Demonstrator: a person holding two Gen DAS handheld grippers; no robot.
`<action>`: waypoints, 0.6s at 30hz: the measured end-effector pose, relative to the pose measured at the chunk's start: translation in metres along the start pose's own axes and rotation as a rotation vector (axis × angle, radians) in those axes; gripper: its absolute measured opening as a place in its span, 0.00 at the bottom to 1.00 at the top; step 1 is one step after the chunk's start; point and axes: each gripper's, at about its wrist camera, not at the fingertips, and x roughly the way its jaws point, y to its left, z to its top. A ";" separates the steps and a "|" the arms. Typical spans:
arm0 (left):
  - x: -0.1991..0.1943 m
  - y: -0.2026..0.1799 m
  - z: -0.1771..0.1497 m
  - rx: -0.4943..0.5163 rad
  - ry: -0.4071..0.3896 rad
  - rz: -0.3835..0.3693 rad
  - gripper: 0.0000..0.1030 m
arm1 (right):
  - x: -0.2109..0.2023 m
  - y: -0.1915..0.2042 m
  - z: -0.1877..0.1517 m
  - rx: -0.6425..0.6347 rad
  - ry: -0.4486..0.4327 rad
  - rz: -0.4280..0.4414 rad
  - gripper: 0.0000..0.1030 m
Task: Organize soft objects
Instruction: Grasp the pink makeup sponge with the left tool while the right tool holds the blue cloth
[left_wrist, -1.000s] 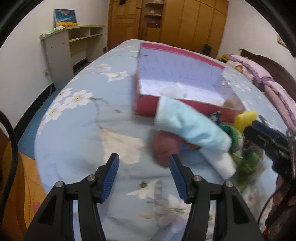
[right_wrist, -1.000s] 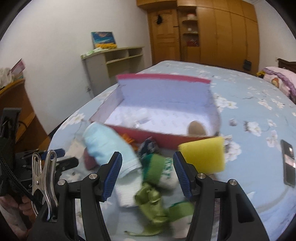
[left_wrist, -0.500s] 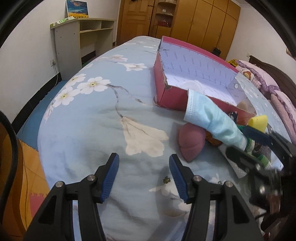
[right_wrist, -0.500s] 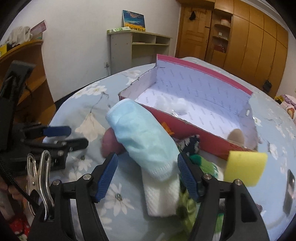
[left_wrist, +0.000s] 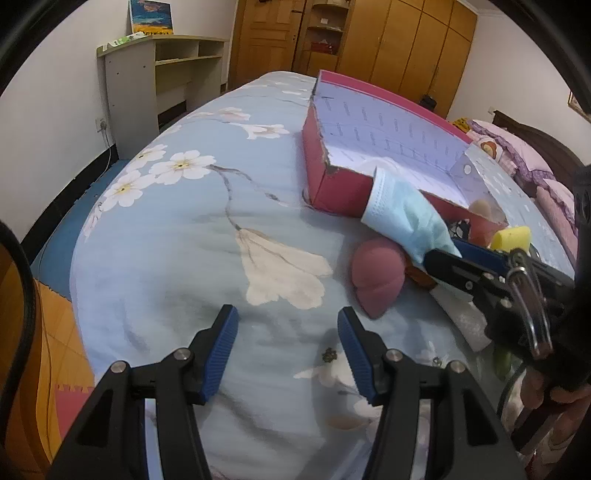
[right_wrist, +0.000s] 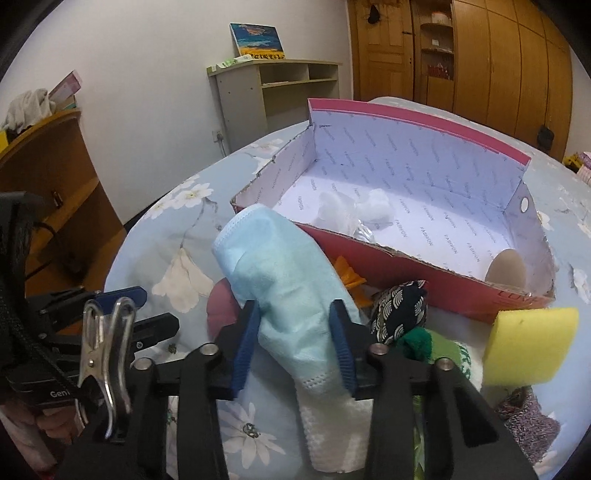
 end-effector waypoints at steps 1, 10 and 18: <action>0.000 -0.002 0.000 0.003 -0.001 -0.002 0.58 | -0.001 0.000 -0.001 0.001 -0.008 0.000 0.31; -0.004 -0.026 0.003 0.066 -0.035 -0.037 0.58 | -0.031 -0.022 -0.007 0.113 -0.114 0.011 0.28; 0.010 -0.056 0.010 0.151 -0.038 -0.029 0.58 | -0.045 -0.040 -0.018 0.162 -0.135 0.012 0.28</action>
